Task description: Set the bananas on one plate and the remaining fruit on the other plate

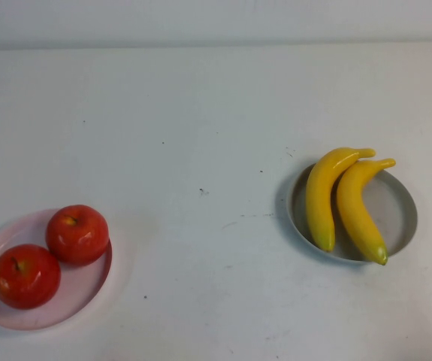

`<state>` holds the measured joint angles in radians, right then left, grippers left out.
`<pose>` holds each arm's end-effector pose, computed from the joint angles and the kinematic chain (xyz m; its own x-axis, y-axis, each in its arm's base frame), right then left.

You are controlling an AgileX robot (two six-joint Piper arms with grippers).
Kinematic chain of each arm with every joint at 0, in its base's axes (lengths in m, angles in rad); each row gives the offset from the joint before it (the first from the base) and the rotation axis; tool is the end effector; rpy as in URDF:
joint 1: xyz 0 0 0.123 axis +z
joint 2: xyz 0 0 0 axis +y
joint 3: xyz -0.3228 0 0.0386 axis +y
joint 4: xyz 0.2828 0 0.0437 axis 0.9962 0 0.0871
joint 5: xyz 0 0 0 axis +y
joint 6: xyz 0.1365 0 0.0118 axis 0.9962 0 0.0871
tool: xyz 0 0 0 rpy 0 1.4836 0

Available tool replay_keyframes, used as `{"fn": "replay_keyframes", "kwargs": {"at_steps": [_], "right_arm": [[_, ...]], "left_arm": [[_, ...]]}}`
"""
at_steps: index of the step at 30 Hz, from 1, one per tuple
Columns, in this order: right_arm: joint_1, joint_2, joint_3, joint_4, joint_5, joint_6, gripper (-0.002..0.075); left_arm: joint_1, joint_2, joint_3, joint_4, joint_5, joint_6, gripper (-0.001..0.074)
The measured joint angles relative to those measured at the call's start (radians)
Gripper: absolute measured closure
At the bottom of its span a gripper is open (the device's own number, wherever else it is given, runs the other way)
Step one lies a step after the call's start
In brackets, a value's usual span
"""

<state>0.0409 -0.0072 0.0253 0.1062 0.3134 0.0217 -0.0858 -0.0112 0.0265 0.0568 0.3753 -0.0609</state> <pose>0.0931 0.0083 0.1648 -0.2472 0.1124 -0.9624 -0.0426 0.9910 0.1267 0.0908 -0.0049 0.1564 -0.2977 0.0175 -0.9545 0.0635 0.9980 -0.0015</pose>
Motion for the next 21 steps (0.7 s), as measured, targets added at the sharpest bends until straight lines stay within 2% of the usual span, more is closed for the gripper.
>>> {"fn": "replay_keyframes", "kwargs": {"at_steps": [21], "right_arm": [[0.0, 0.0, 0.0, -0.01, 0.031, 0.023, 0.0741]], "left_arm": [[0.0, 0.0, 0.0, 0.0, 0.0, 0.0, 0.0731]]}}
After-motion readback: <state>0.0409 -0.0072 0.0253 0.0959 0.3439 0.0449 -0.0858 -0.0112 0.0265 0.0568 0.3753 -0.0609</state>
